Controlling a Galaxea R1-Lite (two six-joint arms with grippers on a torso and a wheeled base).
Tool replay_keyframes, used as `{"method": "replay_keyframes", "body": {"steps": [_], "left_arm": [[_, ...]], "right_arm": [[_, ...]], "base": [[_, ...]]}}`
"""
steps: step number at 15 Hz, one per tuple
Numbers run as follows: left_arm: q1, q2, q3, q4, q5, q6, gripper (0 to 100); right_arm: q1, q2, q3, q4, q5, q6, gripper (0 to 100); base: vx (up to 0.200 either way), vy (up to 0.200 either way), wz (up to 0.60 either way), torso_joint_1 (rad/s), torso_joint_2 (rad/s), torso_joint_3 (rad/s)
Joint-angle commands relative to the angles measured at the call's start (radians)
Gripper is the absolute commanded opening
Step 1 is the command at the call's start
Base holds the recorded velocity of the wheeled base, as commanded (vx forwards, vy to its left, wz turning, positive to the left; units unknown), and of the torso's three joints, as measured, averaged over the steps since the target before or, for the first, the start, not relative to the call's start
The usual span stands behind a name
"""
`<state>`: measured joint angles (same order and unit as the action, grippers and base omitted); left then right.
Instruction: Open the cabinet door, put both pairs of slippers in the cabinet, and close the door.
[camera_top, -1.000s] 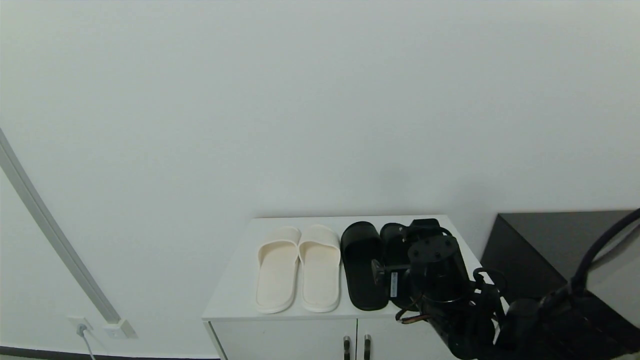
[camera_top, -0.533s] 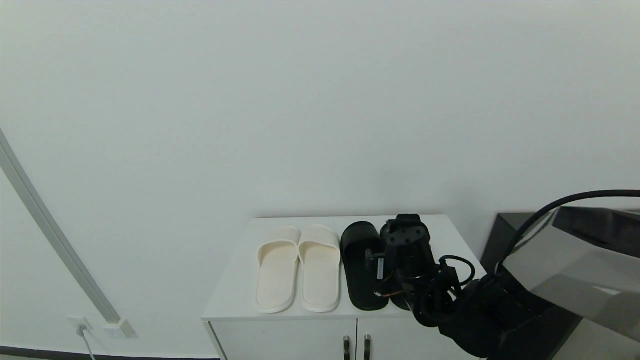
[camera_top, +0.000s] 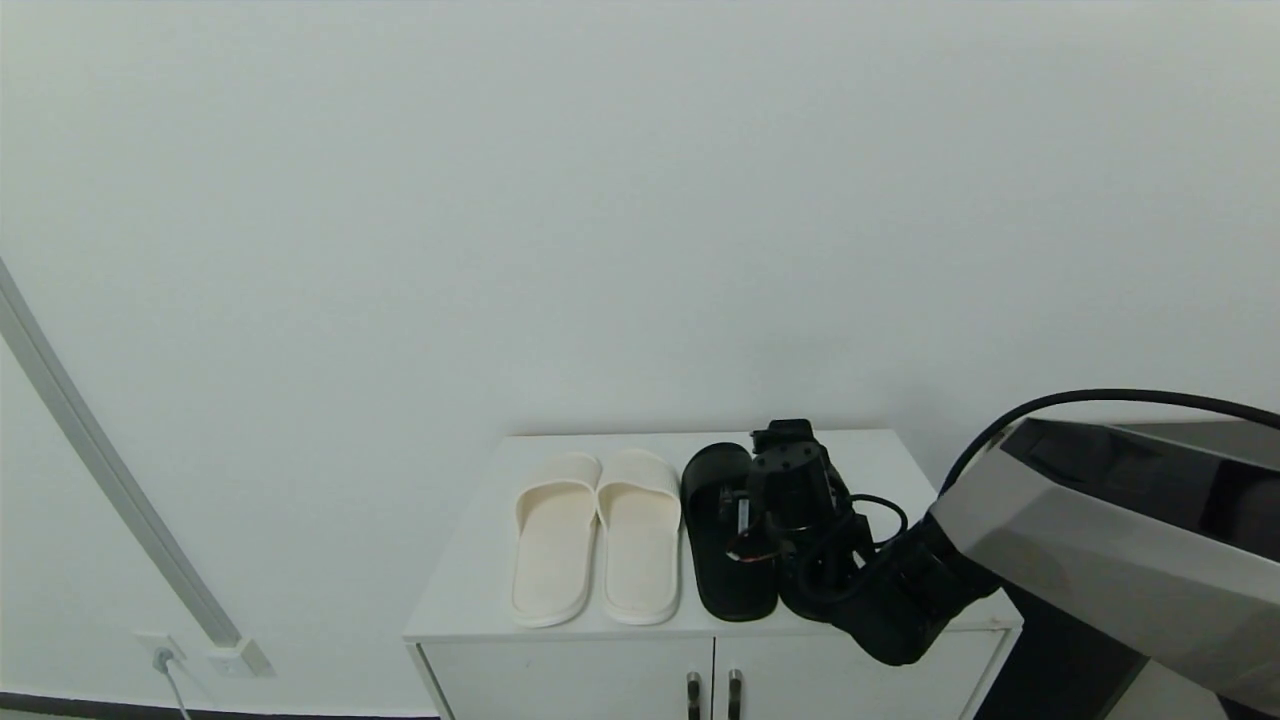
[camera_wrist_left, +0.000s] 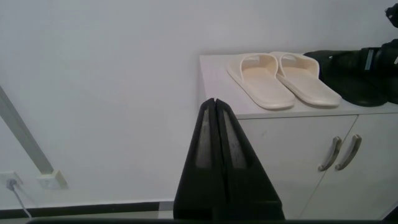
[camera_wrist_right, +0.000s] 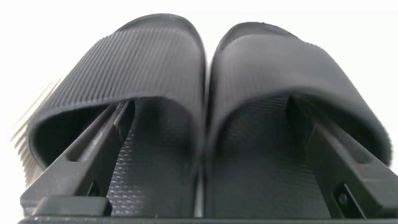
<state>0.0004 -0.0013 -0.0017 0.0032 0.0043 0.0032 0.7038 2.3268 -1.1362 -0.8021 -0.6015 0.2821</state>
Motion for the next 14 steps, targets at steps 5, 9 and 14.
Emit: {"method": "replay_keyframes", "body": {"steps": [5,9,14], "left_arm": [[0.000,0.001,0.000,0.000,0.000,0.000,0],[0.001,0.001,0.000,-0.002,0.002,0.000,0],[0.001,0.001,0.000,-0.002,0.002,0.000,0]], "right_arm": [[-0.001,0.042,-0.022,-0.045,0.000,-0.038,0],[-0.001,0.039,-0.001,-0.065,0.000,-0.052,0],[-0.001,-0.049,0.085,-0.138,0.002,-0.107,0]], "base": [[0.000,0.000,0.00,0.000,0.00,0.000],[0.000,0.000,0.00,0.000,0.00,0.000],[0.000,0.000,0.00,0.000,0.00,0.000]]}}
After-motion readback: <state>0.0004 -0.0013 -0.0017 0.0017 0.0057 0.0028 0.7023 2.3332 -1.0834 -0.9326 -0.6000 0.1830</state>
